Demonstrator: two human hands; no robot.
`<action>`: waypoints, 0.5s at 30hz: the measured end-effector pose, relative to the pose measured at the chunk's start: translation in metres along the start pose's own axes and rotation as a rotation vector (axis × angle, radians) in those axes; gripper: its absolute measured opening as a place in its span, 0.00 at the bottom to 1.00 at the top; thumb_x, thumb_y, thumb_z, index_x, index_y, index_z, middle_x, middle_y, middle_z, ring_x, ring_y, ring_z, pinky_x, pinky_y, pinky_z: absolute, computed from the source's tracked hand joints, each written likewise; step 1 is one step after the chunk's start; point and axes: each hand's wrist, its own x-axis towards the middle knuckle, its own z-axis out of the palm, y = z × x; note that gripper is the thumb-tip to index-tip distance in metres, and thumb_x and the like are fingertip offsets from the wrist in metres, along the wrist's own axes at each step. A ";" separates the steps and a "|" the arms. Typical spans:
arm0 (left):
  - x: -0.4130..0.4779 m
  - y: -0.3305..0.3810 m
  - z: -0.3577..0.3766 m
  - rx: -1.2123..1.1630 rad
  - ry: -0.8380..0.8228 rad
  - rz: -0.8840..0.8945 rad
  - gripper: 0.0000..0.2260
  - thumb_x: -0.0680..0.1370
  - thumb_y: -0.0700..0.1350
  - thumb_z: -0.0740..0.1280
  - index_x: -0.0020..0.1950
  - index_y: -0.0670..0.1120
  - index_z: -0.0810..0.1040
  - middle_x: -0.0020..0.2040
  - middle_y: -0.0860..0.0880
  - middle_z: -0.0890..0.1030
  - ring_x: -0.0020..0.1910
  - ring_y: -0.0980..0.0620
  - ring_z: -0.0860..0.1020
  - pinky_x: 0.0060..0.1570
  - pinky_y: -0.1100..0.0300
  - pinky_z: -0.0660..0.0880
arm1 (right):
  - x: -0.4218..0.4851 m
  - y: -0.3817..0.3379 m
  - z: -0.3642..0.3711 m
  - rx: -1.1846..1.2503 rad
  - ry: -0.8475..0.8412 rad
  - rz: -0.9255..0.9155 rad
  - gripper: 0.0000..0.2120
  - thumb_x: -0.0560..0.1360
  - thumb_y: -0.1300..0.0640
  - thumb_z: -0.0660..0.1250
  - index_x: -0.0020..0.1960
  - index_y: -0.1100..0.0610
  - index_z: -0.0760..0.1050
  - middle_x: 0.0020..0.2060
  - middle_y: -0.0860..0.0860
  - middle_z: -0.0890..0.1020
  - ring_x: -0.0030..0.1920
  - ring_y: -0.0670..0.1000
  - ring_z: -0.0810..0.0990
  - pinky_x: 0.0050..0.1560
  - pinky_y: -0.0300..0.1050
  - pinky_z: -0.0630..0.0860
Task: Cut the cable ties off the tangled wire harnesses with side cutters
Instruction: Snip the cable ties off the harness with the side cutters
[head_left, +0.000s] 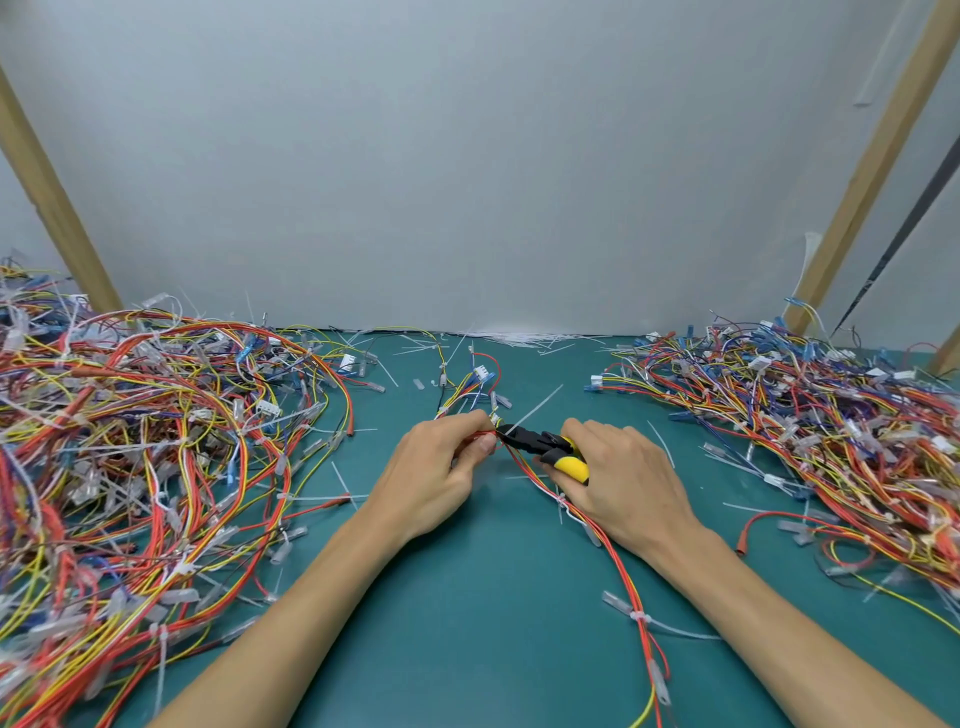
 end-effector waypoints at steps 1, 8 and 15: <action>0.000 0.000 0.000 0.003 0.002 0.002 0.05 0.79 0.48 0.60 0.45 0.52 0.73 0.34 0.53 0.73 0.35 0.53 0.69 0.38 0.57 0.68 | 0.000 0.000 0.000 -0.005 -0.005 0.004 0.14 0.74 0.43 0.67 0.44 0.53 0.71 0.34 0.49 0.76 0.36 0.55 0.74 0.37 0.48 0.66; -0.001 0.003 -0.001 0.001 0.007 0.001 0.06 0.79 0.49 0.60 0.45 0.51 0.74 0.32 0.54 0.71 0.33 0.54 0.67 0.34 0.60 0.65 | 0.000 0.001 0.001 -0.024 -0.021 -0.009 0.11 0.73 0.48 0.69 0.49 0.53 0.74 0.39 0.48 0.76 0.40 0.54 0.75 0.41 0.49 0.69; -0.001 0.003 -0.002 0.001 -0.003 -0.010 0.06 0.79 0.44 0.64 0.42 0.51 0.75 0.29 0.53 0.68 0.31 0.53 0.65 0.32 0.60 0.62 | 0.001 0.001 0.002 -0.021 -0.016 -0.035 0.11 0.72 0.49 0.69 0.50 0.53 0.74 0.38 0.48 0.76 0.40 0.53 0.74 0.40 0.47 0.68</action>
